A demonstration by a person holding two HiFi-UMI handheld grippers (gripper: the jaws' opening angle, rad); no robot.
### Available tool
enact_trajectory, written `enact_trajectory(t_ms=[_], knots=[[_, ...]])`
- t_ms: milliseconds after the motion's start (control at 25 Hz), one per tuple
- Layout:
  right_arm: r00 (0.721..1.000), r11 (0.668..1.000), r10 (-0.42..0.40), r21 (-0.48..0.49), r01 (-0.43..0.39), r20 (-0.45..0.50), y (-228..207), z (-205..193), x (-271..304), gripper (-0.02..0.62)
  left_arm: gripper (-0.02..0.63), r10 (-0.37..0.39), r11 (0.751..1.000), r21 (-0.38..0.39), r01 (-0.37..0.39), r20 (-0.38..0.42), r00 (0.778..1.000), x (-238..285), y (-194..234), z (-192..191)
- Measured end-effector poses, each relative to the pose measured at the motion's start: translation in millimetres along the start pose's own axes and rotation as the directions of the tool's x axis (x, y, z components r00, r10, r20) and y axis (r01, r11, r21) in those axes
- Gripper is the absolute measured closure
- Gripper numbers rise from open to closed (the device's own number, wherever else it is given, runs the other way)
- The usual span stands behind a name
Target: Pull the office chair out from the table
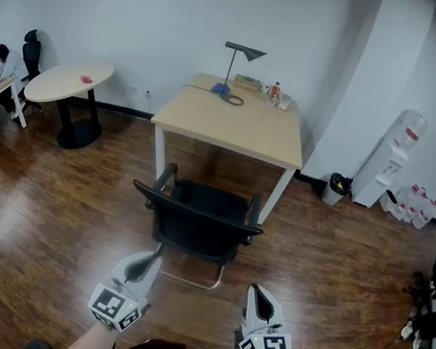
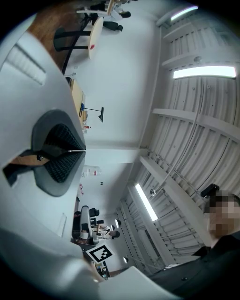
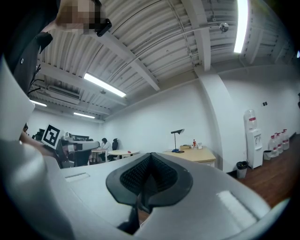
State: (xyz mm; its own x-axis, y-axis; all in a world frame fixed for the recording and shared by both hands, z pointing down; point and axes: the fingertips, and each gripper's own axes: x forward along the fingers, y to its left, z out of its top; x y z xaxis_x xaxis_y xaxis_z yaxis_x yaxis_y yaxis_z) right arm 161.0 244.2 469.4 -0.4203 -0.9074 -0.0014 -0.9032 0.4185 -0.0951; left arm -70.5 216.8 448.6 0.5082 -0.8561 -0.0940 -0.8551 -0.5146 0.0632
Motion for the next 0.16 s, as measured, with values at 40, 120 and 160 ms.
enact_trajectory(t_ms=[40, 120, 160], knots=[[1.000, 1.000, 0.002, 0.000, -0.002, 0.001, 1.6, -0.5, 1.6, 0.584, 0.597, 0.001, 1.000, 0.001, -0.001, 0.000, 1.000, -0.6, 2.1, -0.3], [1.000, 1.000, 0.008, 0.000, -0.008, 0.002, 5.2, -1.6, 4.3, 0.584, 0.597, 0.005, 1.000, 0.003, -0.005, 0.000, 1.000, -2.5, 6.3, -0.9], [1.000, 1.000, 0.011, -0.001, -0.011, 0.002, 7.1, -2.0, 5.5, 0.584, 0.597, 0.007, 1.000, 0.004, -0.007, -0.001, 1.000, -3.5, 8.3, -1.3]])
